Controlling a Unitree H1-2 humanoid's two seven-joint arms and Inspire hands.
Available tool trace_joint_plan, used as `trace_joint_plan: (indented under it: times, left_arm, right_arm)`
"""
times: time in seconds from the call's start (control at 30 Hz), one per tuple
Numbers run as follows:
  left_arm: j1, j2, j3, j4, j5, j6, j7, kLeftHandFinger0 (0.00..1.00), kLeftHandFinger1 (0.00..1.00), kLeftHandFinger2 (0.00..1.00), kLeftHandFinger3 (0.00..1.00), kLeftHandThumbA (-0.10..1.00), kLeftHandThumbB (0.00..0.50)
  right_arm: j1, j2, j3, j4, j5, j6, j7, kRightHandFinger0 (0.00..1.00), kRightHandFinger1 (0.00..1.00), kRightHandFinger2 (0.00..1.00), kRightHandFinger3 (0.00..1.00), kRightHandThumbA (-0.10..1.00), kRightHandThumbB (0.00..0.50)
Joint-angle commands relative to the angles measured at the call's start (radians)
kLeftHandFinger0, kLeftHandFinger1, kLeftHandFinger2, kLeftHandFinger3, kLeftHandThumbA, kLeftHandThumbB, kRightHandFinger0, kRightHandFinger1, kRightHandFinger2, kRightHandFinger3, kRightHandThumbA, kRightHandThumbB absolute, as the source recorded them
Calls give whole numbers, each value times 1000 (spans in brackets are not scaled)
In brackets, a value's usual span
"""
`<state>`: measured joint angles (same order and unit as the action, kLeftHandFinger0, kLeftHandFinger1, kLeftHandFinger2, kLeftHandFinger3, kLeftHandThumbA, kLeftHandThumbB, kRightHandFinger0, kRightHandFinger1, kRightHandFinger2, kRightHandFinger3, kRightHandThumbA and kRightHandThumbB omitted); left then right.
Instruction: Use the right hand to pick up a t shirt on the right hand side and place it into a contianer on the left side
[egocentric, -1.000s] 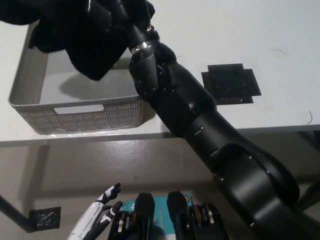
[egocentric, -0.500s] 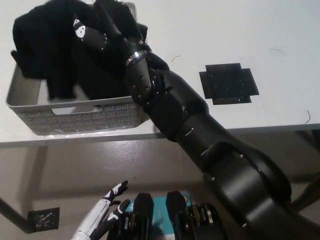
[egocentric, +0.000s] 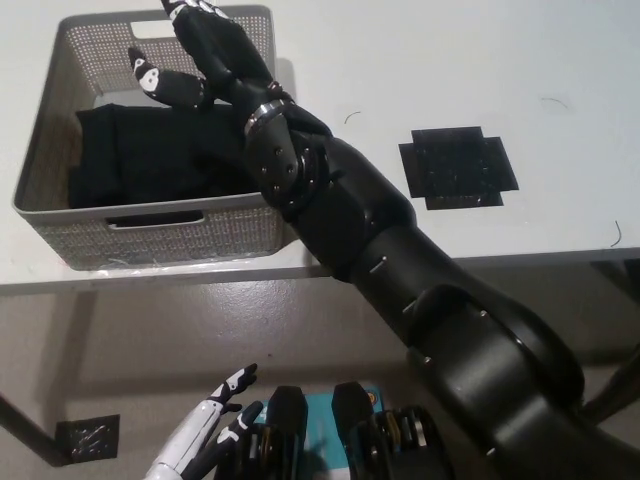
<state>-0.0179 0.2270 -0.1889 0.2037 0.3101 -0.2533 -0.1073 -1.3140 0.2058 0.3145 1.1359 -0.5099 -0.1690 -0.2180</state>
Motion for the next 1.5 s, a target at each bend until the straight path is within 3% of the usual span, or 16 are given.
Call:
trace_joint_plan:
  times: [0.0, 0.1, 0.27, 0.37, 0.4, 0.53, 0.6, 0.63, 0.7, 0.77, 0.83, 0.93, 1.1, 1.23, 1.3, 1.47]
  left_arm:
    - [4, 13, 3, -28, 10, 13, 1, 939, 987, 1000, 1000, 1000, 429]
    - [3, 11, 10, -18, 10, -6, 16, 914, 960, 1000, 1000, 1000, 440]
    - [22, 26, 26, -36, -2, 3, 7, 896, 961, 1000, 1000, 1000, 439]
    - [20, 27, 31, -27, -7, -3, 7, 887, 957, 1000, 1000, 1000, 429]
    - [21, 28, 34, -26, -3, 2, 10, 895, 957, 1000, 1000, 1000, 456]
    - [24, 29, 50, -13, -16, -11, 19, 881, 942, 1000, 1000, 1000, 444]
    - [28, 30, 54, -5, -20, -18, 19, 884, 947, 1000, 1000, 1000, 422]
    - [32, 30, 58, -4, -21, -18, 22, 880, 944, 1000, 1000, 1000, 434]
    - [45, 27, 73, 5, -40, -41, 33, 848, 922, 1000, 1000, 1000, 426]
    - [59, 26, 81, 8, -49, -48, 39, 841, 919, 1000, 1000, 1000, 425]
    - [66, 31, 88, 17, -46, -44, 42, 852, 953, 1000, 1000, 1000, 461]
    - [76, 27, 102, 25, -46, -51, 59, 840, 945, 1000, 1000, 1000, 483]
    - [80, 25, 116, 21, -41, -35, 55, 856, 984, 1000, 1000, 1000, 464]
    - [75, 15, 126, 38, -53, -41, 45, 870, 1000, 1000, 1000, 1000, 497]
    - [72, 13, 129, 37, -51, -41, 44, 875, 1000, 1000, 1000, 1000, 491]
    - [64, 19, 133, 65, -51, -71, 47, 878, 1000, 1000, 1000, 1000, 492]
  right_arm:
    - [9, -70, 46, -155, -51, 52, 45, 1000, 1000, 1000, 1000, 677, 500]
    - [69, -110, 59, -280, -65, 76, 49, 1000, 1000, 1000, 1000, 671, 500]
    - [247, -241, 66, -619, -116, 104, 88, 1000, 1000, 1000, 1000, 807, 500]
    - [294, -284, 51, -711, -108, 105, 110, 1000, 1000, 1000, 1000, 785, 500]
    - [342, -334, 22, -805, -90, 104, 130, 1000, 1000, 1000, 1000, 760, 500]
    - [476, -464, -58, -1057, -53, 123, 181, 1000, 1000, 1000, 1000, 720, 485]
    - [532, -488, -78, -1141, -50, 157, 198, 1000, 1000, 1000, 1000, 728, 467]
    - [554, -493, -83, -1169, -48, 167, 204, 1000, 1000, 1000, 1000, 779, 488]
    - [710, -537, -117, -1313, -28, 128, 182, 1000, 1000, 1000, 1000, 748, 393]
    - [726, -535, -111, -1327, -26, 126, 185, 1000, 1000, 1000, 1000, 732, 390]
    - [869, -557, -143, -1408, -3, 90, 151, 1000, 1000, 1000, 1000, 739, 414]
    - [980, -567, -165, -1460, 30, 62, 135, 1000, 1000, 1000, 1000, 665, 365]
    - [1218, -577, -207, -1478, 69, -33, 78, 1000, 1000, 1000, 1000, 751, 333]
    - [1367, -569, -231, -1439, 52, -107, 44, 1000, 1000, 1000, 1000, 775, 319]
    - [1459, -549, -238, -1351, 39, -168, 7, 1000, 1000, 1000, 1000, 885, 322]
    - [1544, -505, -246, -1201, 67, -255, -27, 1000, 1000, 1000, 1000, 816, 273]
